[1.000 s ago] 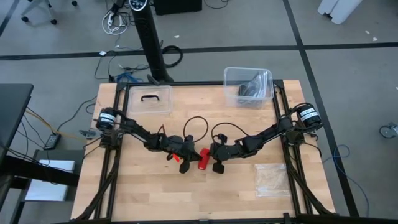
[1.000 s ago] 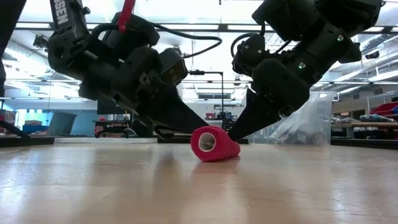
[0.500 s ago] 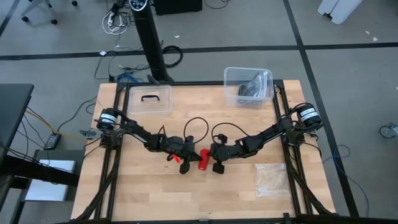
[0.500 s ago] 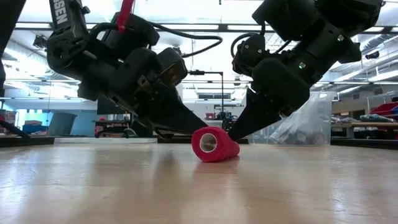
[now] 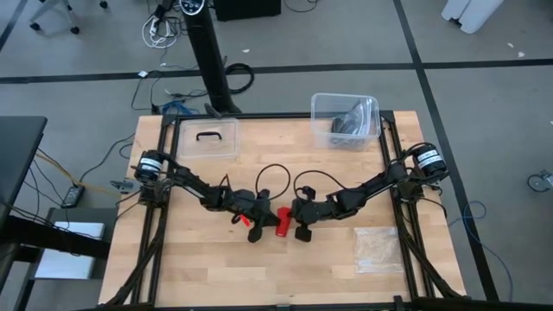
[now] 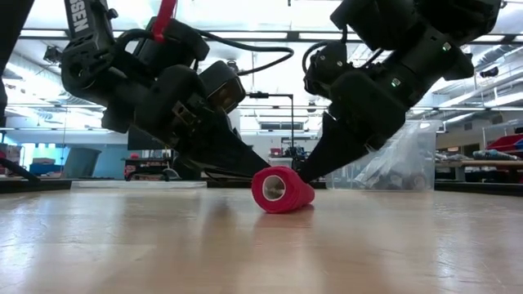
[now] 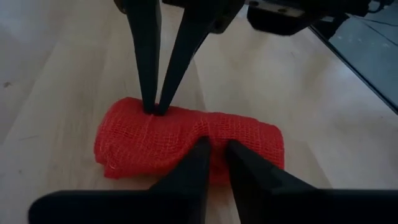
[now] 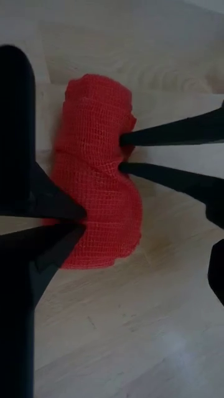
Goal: Roll bandage
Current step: Roll the red bandage
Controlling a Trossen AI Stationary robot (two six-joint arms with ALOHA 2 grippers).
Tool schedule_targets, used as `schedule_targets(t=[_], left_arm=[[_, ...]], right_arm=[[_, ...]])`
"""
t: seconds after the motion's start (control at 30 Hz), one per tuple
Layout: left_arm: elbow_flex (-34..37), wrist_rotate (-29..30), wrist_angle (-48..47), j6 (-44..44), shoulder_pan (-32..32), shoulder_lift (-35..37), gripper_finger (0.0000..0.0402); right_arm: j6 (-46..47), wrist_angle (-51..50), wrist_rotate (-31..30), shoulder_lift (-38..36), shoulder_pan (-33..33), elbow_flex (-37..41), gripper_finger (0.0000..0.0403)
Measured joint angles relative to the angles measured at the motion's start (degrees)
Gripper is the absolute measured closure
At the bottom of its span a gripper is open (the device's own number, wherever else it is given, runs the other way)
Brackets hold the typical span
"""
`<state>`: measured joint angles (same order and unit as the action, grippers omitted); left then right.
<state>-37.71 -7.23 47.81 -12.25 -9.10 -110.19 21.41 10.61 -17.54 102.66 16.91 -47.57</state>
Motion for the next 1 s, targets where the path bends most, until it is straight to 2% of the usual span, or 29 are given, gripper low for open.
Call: schedule_targets(t=[0.17,0.27,0.4,0.57,0.73,0.83,1.0], left_arm=[[0.02,-0.24,-0.22,0.00,-0.04,0.00,0.0335],[0.03,-0.26,-0.26,0.04,-0.07,-0.02,0.0335],[0.07,-0.26,-0.22,0.07,-0.07,-0.06,0.0335],[0.07,-0.22,-0.21,0.07,-0.07,-0.07,0.0335],[0.07,-0.19,-0.16,0.04,-0.07,-0.09,0.0335],[0.07,-0.15,0.04,0.04,-0.07,-0.10,0.0335],[0.07,0.03,0.17,0.07,-0.07,-0.11,0.0335]], right_arm=[[-0.01,4.48,-2.19,-0.33,-0.34,-0.77,0.0361],[-0.39,8.52,-2.15,0.50,-1.77,-0.79,0.0371],[-0.97,9.83,-0.57,0.47,-3.75,-0.88,0.0398],[-1.20,8.96,4.90,0.47,-5.48,-0.86,0.0399],[-0.86,6.62,6.88,0.47,-5.75,-0.86,0.0400],[-1.22,6.07,6.73,-0.17,-4.85,-0.83,0.0400],[0.90,5.58,2.64,-3.77,-1.21,-0.88,0.0393]])
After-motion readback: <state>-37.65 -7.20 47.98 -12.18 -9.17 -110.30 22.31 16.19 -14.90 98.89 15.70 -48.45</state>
